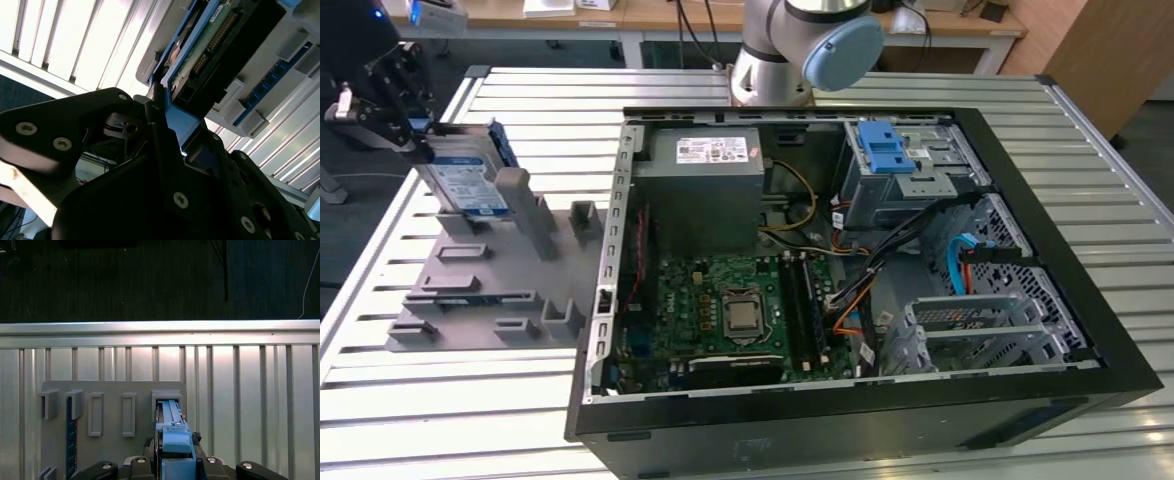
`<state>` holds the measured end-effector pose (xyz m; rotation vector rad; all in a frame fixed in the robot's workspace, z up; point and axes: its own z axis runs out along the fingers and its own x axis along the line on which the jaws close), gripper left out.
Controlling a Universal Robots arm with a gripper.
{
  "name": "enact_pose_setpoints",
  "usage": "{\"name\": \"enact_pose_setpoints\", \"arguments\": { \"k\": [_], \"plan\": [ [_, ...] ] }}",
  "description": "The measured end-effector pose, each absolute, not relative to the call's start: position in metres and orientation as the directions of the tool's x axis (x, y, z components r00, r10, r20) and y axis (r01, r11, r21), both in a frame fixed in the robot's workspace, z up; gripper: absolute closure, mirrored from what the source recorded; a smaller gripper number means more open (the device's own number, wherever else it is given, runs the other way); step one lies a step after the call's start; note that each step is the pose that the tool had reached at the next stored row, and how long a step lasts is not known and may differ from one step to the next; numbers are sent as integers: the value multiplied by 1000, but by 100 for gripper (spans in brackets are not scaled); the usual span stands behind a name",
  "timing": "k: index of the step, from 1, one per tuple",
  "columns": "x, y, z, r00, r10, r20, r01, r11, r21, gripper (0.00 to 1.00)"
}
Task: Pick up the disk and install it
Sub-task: 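Pick up the disk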
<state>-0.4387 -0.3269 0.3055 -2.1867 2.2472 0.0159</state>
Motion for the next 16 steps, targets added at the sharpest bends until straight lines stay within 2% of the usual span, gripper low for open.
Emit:
{"name": "enact_pose_setpoints", "arguments": {
  "k": [16],
  "plan": [
    [-439, -327, 313, -27, -1000, -11, -1000, 27, 3, 64]
  ]
}}
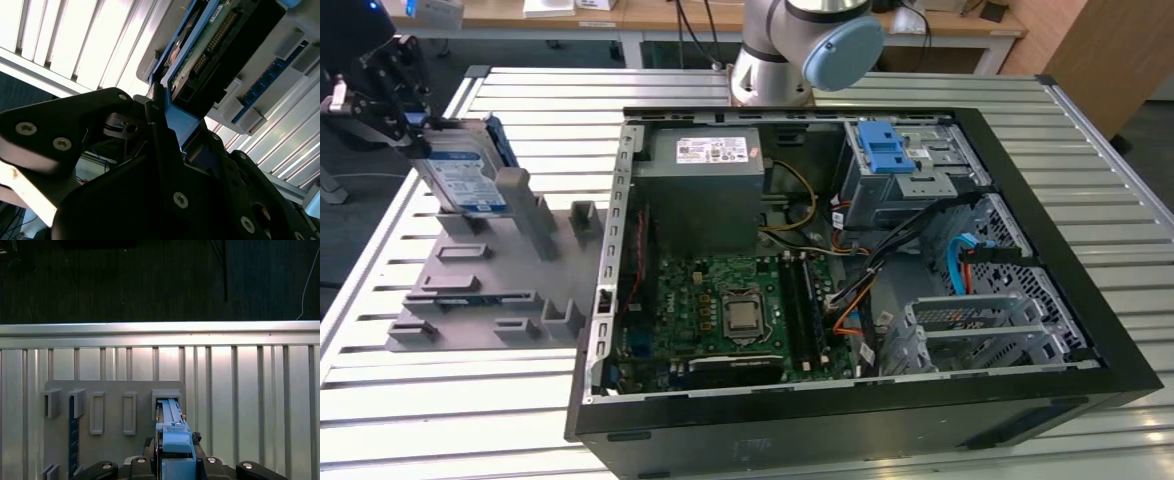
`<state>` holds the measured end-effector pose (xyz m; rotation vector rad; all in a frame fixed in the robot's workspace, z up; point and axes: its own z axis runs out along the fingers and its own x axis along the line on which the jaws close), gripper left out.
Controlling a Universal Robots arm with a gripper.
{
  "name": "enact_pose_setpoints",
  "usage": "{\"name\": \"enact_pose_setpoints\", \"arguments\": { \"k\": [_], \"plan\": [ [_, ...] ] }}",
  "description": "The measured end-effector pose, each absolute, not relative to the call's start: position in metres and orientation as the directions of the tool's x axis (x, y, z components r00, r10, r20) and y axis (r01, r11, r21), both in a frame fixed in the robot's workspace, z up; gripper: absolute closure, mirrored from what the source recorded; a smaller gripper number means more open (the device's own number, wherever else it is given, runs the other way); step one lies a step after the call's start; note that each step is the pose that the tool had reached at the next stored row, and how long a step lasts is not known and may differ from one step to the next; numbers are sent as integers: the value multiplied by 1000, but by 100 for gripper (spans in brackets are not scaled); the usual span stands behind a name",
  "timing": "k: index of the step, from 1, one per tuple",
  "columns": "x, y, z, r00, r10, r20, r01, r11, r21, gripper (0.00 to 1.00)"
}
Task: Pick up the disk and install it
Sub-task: 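Pick up the disk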
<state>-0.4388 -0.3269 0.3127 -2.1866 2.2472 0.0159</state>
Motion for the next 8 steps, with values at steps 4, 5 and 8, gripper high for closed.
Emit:
{"name": "enact_pose_setpoints", "arguments": {
  "k": [4, 5, 8],
  "plan": [
    [-439, -327, 315, -27, -1000, -11, -1000, 27, 3, 64],
    [-439, -327, 315, -27, -1000, -11, -1000, 27, 3, 64],
    [-439, -327, 316, -27, -1000, -12, -1000, 27, 3, 64]
  ]
}}
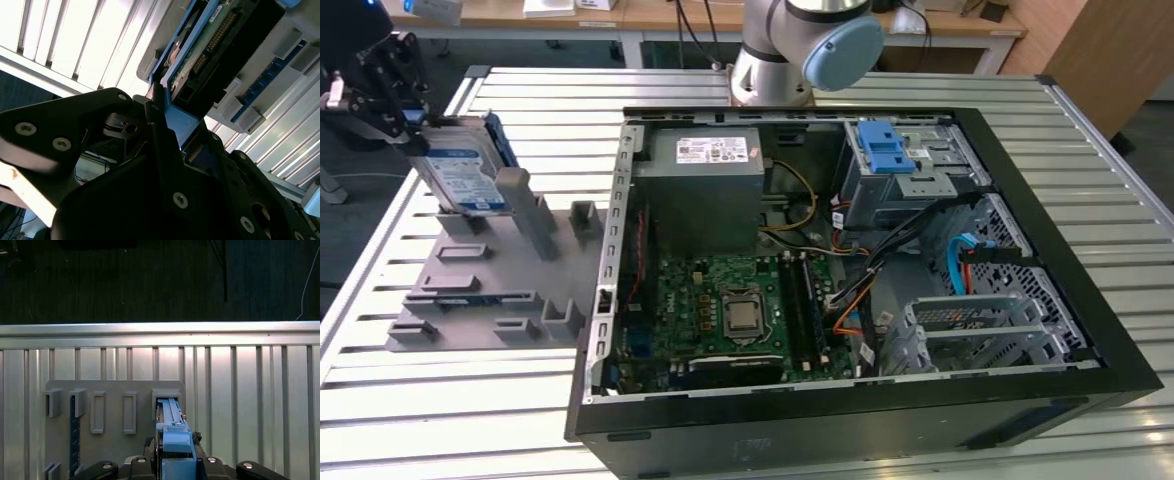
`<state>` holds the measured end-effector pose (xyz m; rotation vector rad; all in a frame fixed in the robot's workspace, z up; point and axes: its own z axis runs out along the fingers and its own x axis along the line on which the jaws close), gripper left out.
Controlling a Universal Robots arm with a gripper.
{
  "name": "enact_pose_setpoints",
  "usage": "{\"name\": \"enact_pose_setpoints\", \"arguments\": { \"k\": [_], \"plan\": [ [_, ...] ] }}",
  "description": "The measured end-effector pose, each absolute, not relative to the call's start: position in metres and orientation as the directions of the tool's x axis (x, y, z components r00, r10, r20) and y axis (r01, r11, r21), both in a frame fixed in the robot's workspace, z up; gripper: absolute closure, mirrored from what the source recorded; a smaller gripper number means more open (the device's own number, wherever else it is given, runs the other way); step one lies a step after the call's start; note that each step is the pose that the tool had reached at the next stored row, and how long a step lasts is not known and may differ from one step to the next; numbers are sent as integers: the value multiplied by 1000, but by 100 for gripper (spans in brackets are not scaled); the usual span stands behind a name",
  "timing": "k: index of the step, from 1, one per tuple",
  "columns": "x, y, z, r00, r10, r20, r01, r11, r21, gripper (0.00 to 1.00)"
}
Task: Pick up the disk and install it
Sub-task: 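Pick up the disk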
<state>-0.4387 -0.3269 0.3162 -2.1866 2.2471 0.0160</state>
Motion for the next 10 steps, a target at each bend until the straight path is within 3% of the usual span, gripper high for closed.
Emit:
{"name": "enact_pose_setpoints", "arguments": {
  "k": [10],
  "plan": [
    [-439, -327, 321, -27, -1000, -12, -1000, 27, 3, 64]
  ]
}}
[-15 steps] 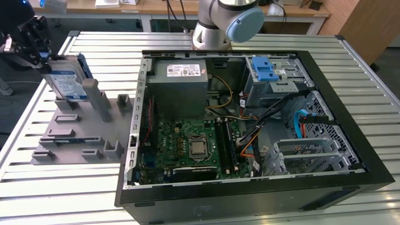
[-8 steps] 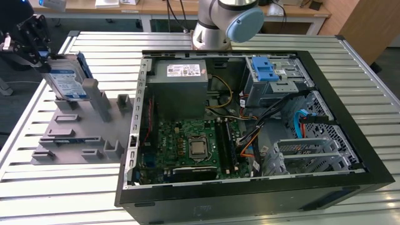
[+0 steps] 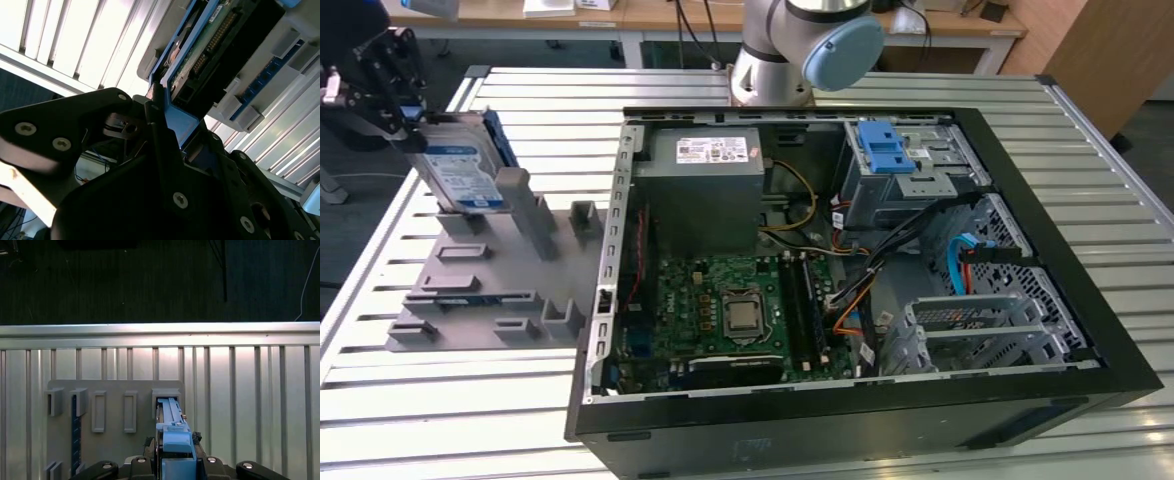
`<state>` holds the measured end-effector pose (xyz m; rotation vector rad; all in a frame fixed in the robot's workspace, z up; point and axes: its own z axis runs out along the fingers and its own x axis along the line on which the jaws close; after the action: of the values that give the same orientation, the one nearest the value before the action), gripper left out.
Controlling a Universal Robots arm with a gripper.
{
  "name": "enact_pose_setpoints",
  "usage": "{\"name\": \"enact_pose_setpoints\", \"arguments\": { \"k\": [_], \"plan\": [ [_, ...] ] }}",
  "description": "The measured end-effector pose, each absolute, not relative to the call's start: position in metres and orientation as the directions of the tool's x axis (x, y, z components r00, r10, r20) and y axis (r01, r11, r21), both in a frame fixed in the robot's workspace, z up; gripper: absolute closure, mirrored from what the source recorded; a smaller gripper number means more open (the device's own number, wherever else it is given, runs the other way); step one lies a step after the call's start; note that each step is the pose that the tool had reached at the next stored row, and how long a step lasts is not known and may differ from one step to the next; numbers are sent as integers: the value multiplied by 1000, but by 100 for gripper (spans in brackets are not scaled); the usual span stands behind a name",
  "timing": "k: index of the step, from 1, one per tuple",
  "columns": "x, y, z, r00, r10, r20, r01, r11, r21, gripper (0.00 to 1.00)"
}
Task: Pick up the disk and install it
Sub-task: 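Pick up the disk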
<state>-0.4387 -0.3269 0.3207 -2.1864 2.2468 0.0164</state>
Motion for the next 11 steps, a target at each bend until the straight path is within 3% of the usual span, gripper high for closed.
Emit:
{"name": "enact_pose_setpoints", "arguments": {
  "k": [11],
  "plan": [
    [-439, -327, 325, -27, -1000, -12, -1000, 27, 3, 64]
  ]
}}
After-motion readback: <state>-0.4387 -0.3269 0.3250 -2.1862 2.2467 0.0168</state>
